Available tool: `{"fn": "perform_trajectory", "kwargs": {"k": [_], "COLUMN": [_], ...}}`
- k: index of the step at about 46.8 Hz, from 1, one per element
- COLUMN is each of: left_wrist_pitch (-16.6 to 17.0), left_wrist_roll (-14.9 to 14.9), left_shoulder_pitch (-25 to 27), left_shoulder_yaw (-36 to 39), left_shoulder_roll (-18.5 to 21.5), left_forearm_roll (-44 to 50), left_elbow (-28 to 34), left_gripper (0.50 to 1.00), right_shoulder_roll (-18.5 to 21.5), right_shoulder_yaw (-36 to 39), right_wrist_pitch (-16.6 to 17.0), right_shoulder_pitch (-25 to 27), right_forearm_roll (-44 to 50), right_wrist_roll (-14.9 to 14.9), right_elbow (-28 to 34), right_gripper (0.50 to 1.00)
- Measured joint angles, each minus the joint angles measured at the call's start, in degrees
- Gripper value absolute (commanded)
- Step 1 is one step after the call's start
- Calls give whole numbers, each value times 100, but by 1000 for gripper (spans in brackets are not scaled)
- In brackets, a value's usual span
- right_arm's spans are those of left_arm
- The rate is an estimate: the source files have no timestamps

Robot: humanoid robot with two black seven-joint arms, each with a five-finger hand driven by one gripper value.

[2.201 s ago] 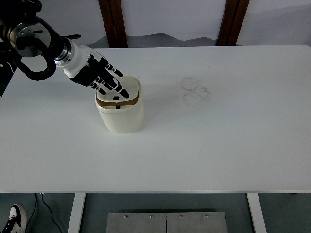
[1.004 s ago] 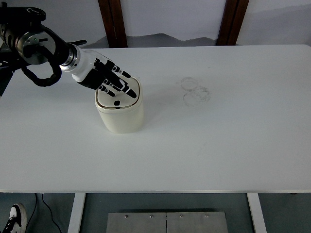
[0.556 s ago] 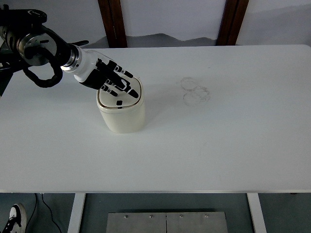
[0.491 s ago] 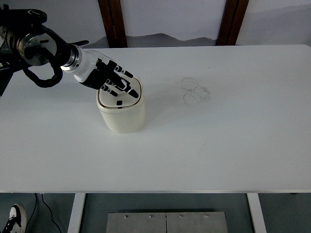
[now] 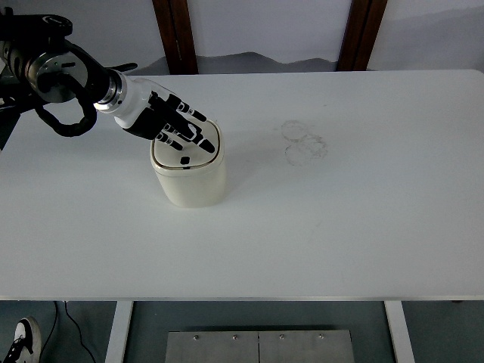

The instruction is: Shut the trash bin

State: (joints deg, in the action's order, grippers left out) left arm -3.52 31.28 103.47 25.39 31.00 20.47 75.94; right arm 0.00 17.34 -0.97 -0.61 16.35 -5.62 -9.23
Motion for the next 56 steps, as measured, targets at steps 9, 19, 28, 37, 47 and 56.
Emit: {"fn": "perform_trajectory", "kwargs": {"k": [9, 19, 28, 37, 47, 56], "left_wrist_pitch": [1, 10, 10, 10, 10, 10], "left_wrist_roll": [-3, 9, 11, 14, 14, 10], "left_shoulder_pitch": [-54, -68, -67, -45, 15, 69], "left_shoulder_yaw": [0, 9, 10, 9, -65, -295], "left_shoulder_roll": [3, 6, 11, 26, 62, 78], "left_forearm_roll": [0, 0, 0, 0, 6, 9], "left_elbow": [0, 0, 0, 0, -1, -22], "left_gripper": [1000, 1000, 1000, 1000, 1000, 1000], "right_shoulder_roll": [0, 0, 0, 0, 0, 0], "right_shoulder_yaw": [3, 2, -1, -3, -3, -3], "right_wrist_pitch": [0, 0, 0, 0, -1, -2], "right_shoulder_pitch": [0, 0, 0, 0, 0, 0], "right_forearm_roll": [0, 0, 0, 1, 1, 3], "right_wrist_roll": [0, 0, 0, 0, 0, 0], "right_elbow": [0, 0, 0, 0, 0, 0], "right_gripper": [995, 995, 995, 995, 995, 995]}}
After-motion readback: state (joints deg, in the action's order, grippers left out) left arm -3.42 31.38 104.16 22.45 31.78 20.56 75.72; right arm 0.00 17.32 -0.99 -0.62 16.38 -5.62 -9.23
